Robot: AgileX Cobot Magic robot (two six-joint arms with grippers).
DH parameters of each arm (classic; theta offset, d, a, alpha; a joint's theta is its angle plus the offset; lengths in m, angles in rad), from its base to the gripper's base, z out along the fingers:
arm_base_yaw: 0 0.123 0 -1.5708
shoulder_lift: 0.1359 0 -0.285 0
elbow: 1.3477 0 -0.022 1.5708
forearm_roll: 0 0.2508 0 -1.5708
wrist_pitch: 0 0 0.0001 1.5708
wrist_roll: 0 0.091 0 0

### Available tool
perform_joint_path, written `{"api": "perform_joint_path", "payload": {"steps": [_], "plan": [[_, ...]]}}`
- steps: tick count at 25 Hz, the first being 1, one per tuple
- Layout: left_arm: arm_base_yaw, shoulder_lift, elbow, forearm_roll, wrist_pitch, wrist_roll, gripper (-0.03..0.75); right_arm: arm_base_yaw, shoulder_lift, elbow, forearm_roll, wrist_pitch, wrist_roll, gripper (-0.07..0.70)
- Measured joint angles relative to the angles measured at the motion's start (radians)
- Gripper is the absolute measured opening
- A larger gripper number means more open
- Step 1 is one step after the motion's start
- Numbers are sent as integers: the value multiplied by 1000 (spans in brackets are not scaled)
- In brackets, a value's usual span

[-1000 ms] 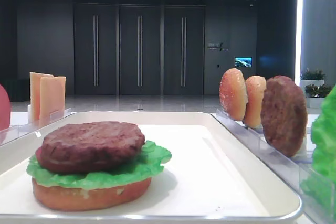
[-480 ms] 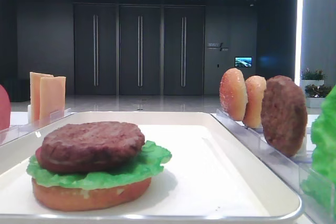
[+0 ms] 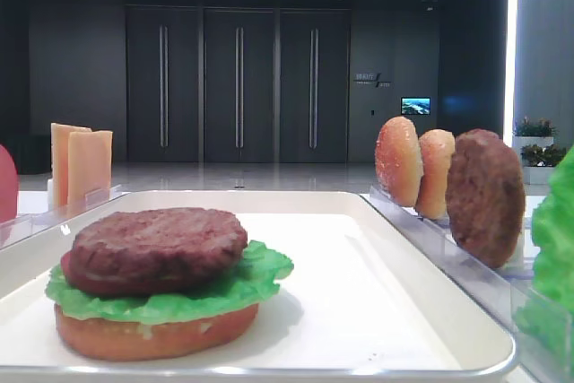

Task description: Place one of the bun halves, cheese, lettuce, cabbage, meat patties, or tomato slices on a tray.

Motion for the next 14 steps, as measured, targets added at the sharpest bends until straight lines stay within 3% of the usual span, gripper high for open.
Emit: {"api": "perform_joint_path", "payload": {"steps": [14], "plan": [[0, 0, 0, 0, 0, 0, 391, 88, 0, 0, 2, 0, 0, 236]]}}
